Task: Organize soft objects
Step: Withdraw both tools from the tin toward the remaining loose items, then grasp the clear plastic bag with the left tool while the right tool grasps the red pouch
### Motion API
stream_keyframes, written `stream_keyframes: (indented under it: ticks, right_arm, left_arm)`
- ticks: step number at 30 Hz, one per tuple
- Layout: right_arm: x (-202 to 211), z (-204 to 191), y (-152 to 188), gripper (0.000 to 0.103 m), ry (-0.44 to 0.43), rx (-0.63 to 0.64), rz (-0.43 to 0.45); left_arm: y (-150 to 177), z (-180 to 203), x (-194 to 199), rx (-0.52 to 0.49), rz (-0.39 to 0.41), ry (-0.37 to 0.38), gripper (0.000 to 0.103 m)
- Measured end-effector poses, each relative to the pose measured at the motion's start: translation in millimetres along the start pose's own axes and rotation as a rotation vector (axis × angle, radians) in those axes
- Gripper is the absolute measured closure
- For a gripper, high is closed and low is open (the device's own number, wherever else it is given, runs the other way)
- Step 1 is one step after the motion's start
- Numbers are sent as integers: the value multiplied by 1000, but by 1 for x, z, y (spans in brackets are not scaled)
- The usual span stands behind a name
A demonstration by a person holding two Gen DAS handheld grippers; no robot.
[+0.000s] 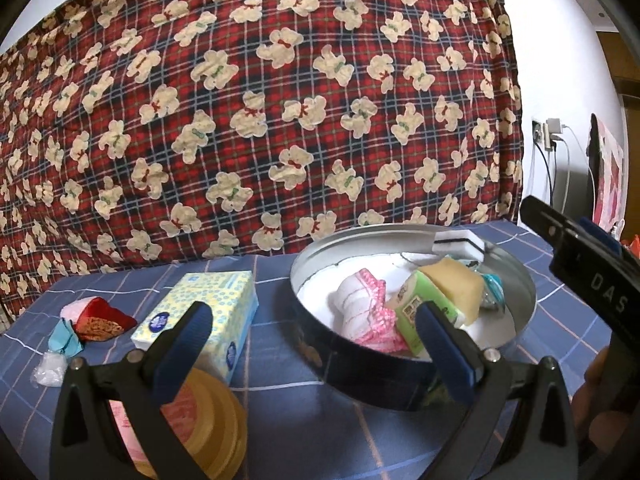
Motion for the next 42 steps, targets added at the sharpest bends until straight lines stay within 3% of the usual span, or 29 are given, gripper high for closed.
stream_keyframes:
  ticks: [14,30,42]
  right_arm:
    - [28,-28,6,16,-12,1,48]
    - [40,-128,40,16,-207,63,-37]
    - [38,-199,60,16,-301,130,-63]
  left_arm:
    - [12,-36,17,14,0,-43,0]
    - [29,-108,26,60,-33,-118,0]
    - [43,-175,26,121,-69,-199,0]
Point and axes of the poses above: each gripper's, at about its wrist camera, not at the fingertips, and x roughly against the way its jaws point, z to its right, y to its underside, the point moved 3 cm from there along -x, roughly the way its jaws point, and after that the axes turned 6 degrees about -x, right-handed, at the moved point
